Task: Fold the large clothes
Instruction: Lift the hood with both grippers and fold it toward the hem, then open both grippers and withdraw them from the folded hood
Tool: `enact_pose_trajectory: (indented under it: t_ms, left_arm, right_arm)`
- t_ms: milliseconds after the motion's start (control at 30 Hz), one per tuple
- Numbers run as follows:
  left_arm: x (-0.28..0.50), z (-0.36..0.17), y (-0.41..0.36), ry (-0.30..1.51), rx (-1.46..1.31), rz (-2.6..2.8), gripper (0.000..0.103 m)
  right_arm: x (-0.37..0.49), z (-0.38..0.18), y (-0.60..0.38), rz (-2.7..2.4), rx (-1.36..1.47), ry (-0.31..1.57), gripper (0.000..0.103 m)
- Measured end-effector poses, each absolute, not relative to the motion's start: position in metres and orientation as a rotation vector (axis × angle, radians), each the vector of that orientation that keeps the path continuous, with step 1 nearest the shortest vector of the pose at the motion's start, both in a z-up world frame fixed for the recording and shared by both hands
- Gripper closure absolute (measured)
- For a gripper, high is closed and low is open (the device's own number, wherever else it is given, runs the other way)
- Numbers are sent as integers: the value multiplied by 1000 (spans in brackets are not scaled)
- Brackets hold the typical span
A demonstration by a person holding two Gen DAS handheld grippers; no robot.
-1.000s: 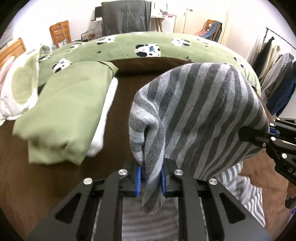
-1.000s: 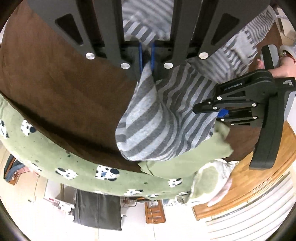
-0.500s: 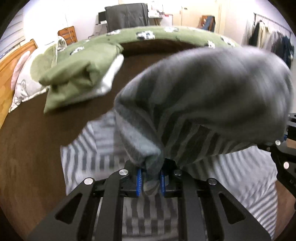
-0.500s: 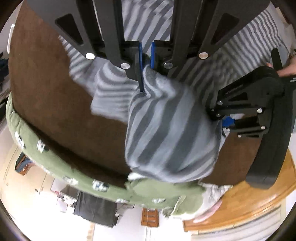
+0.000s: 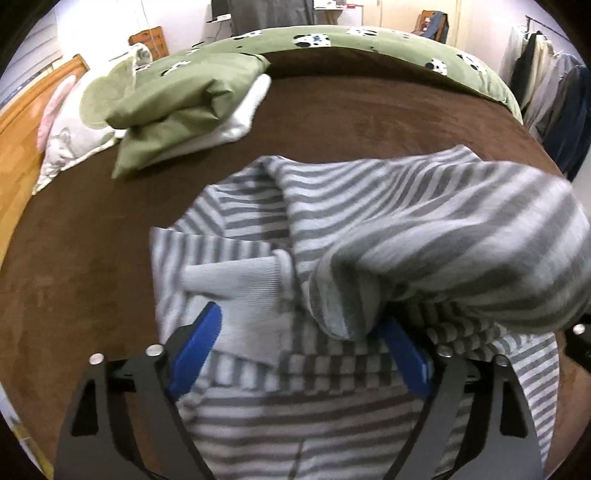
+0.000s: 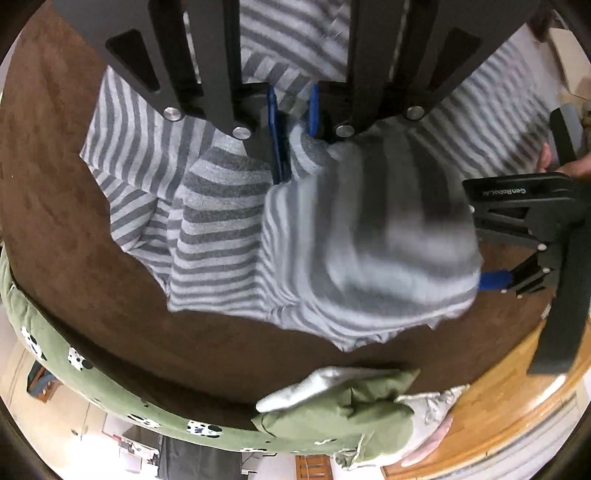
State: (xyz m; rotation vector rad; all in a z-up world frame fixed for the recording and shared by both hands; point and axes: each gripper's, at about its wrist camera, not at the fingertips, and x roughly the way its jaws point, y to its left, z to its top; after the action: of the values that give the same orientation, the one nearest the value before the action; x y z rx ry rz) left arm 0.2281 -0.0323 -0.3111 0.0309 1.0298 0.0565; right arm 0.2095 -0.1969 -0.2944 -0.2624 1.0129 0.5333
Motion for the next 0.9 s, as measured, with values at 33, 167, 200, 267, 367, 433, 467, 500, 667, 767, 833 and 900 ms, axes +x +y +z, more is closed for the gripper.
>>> enact_pose_trajectory:
  t_ms: [33, 167, 200, 267, 367, 433, 467, 500, 667, 767, 833, 900]
  left_arm:
    - [226, -300, -29, 1030, 29, 65, 13]
    - [223, -267, -19, 1028, 40, 78, 9]
    - [222, -259, -17, 1027, 48, 83, 9]
    - [221, -247, -14, 1023, 56, 85, 8]
    - [224, -237, -12, 1032, 52, 88, 7]
    - [228, -233, -12, 1037, 30, 74, 7]
    - [232, -232, -14, 1041, 18, 67, 7]
    - [237, -232, -17, 1048, 6, 56, 7]
    - [270, -244, -44, 1082, -15, -31, 7]
    - [287, -263, -64, 1104, -30, -89, 7]
    - [291, -281, -71, 1121, -41, -80, 7]
    - [287, -298, -72, 1152, -55, -68, 7]
  right_arm:
    - [207, -287, -197, 536, -260, 1013, 80]
    - [191, -249, -199, 552, -273, 958, 30]
    - [188, -243, -199, 554, -279, 964, 30]
    - [184, -234, -204, 545, -263, 967, 30]
    - [190, -220, -214, 530, -187, 974, 30]
    - [200, -217, -219, 524, -135, 984, 34]
    - [207, -217, -221, 524, -115, 994, 35]
    - [217, -219, -221, 524, -97, 1011, 40]
    - [243, -251, -212, 547, -50, 1074, 77]
    - [252, -277, -206, 544, -8, 1112, 88]
    - [250, -292, -202, 541, 10, 1137, 88]
    - [243, -302, -198, 543, 24, 1151, 88]
